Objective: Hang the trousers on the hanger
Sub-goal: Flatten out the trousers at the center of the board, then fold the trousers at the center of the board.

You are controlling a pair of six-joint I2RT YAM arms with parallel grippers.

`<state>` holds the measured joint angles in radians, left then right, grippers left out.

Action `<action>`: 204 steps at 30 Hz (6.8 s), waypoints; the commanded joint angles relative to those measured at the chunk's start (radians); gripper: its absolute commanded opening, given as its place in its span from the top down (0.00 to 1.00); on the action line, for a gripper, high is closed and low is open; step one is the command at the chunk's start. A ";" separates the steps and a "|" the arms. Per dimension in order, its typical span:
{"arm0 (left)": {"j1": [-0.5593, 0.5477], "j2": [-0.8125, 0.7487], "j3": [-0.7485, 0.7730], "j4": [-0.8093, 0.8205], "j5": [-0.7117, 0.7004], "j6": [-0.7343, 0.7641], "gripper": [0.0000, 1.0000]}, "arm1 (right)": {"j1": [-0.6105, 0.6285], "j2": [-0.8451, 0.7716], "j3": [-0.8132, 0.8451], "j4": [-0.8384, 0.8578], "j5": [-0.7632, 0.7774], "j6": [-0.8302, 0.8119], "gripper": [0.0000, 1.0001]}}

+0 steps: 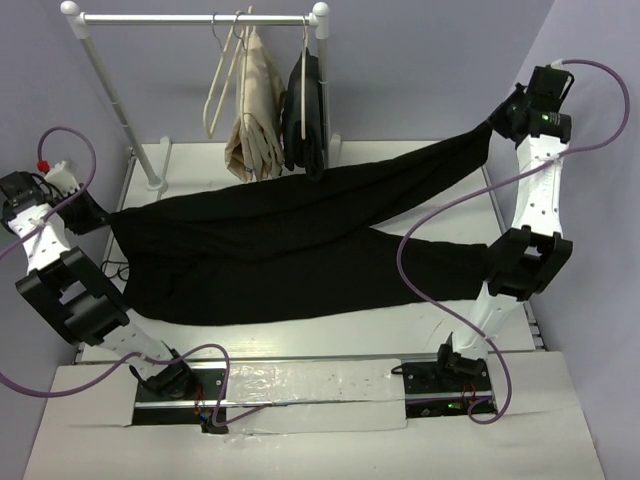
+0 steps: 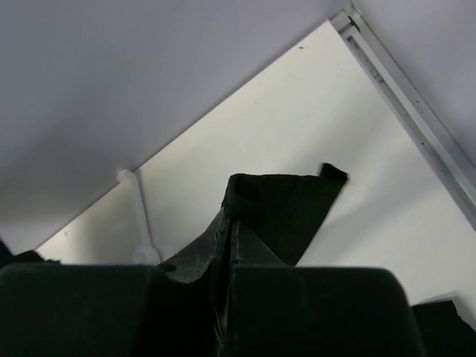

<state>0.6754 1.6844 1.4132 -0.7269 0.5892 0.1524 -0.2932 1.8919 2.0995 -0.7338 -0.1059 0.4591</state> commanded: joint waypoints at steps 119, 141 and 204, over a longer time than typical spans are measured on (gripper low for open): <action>0.110 -0.034 0.102 -0.322 -0.264 0.265 1.00 | 0.043 -0.697 -1.231 0.171 0.192 0.159 0.28; -0.216 -0.218 0.383 -0.646 0.106 0.391 1.00 | 0.565 -0.475 -1.164 0.297 0.075 0.240 0.28; -0.755 -0.476 -0.378 0.062 -0.263 0.205 0.15 | 1.192 -0.194 -0.762 0.249 0.065 0.599 0.14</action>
<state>-0.0830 1.1656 0.9844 -0.7506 0.3157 0.3180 0.8749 1.6299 1.2785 -0.4541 -0.0353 0.9882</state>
